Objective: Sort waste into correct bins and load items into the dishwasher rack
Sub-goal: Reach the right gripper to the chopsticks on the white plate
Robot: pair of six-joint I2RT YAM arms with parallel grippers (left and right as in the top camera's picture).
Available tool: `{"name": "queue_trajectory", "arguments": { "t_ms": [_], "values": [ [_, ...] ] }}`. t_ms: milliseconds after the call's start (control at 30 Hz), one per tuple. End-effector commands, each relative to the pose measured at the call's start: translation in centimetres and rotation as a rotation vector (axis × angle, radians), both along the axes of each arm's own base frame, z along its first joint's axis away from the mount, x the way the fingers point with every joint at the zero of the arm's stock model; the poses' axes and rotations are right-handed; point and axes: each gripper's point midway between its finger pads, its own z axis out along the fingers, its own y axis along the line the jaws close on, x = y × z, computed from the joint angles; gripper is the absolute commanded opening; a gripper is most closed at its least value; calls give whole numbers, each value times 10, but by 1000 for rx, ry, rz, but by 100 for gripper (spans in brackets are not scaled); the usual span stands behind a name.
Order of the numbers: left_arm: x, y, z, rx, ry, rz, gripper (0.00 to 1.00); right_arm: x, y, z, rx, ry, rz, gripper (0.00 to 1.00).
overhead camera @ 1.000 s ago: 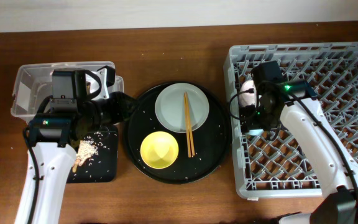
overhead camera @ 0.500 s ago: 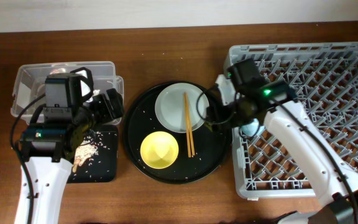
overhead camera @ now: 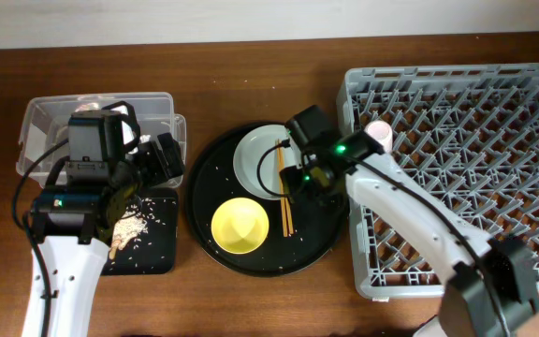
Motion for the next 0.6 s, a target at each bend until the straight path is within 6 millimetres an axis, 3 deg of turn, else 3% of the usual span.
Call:
{"name": "queue_trajectory", "arguments": {
  "t_ms": [0, 167, 567],
  "values": [
    [-1, 4, 4, 17, -13, 4, 100, 6, -1, -21, -50, 30, -37, 55],
    [-1, 4, 4, 18, -13, 4, 100, 3, -3, -43, -86, 87, -36, 54],
    [-1, 4, 4, 18, -13, 4, 100, -14, 7, -54, -111, 122, -29, 54]
  ]
}}
